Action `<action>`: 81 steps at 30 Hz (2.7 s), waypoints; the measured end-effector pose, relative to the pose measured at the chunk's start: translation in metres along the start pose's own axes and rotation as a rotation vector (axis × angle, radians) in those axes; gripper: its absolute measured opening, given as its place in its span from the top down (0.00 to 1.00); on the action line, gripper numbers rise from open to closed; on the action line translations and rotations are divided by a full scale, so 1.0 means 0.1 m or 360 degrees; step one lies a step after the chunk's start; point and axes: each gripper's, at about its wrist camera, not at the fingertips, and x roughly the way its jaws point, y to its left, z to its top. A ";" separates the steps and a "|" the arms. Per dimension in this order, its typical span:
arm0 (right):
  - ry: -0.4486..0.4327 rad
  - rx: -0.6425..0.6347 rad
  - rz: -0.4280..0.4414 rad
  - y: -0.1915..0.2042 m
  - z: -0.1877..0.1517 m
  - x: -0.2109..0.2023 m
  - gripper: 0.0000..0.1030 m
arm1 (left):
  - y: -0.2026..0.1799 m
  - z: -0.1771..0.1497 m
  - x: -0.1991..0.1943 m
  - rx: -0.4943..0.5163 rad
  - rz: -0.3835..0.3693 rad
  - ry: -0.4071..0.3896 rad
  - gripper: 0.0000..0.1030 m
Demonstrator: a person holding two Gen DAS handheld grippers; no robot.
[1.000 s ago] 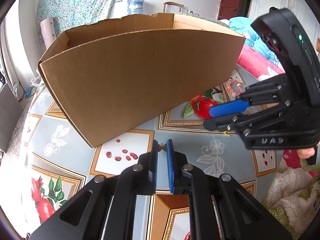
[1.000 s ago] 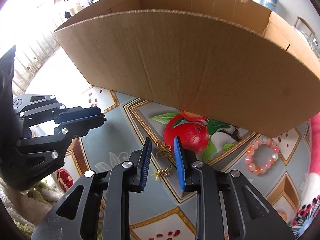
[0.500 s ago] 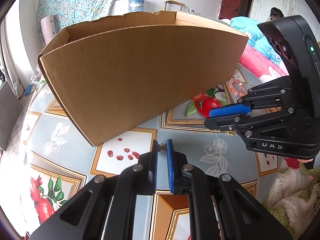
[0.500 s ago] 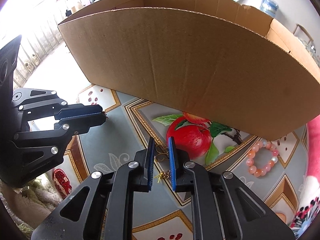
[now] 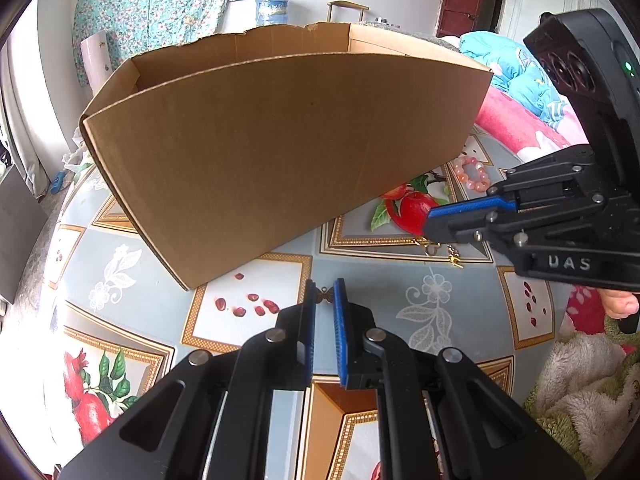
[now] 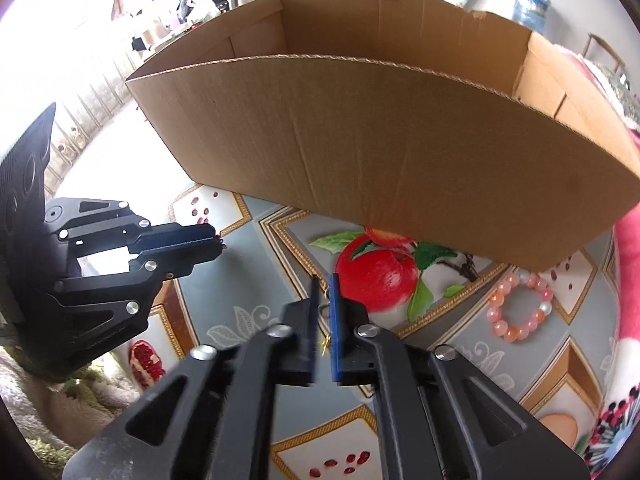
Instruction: Organize jewelry
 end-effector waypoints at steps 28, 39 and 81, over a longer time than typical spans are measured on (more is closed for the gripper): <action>0.0089 -0.0005 -0.0124 0.04 -0.07 0.22 0.89 | 0.03 -0.03 -0.05 -0.0021 -0.0004 -0.0016 0.92; 0.0004 -0.0024 -0.0120 0.03 -0.09 -0.04 0.89 | -0.01 0.01 -0.19 0.0002 0.0021 -0.0041 0.92; 0.0379 -0.0069 0.0192 -0.97 1.92 0.50 0.88 | 0.09 1.89 0.86 -0.0217 -0.0435 0.0460 0.92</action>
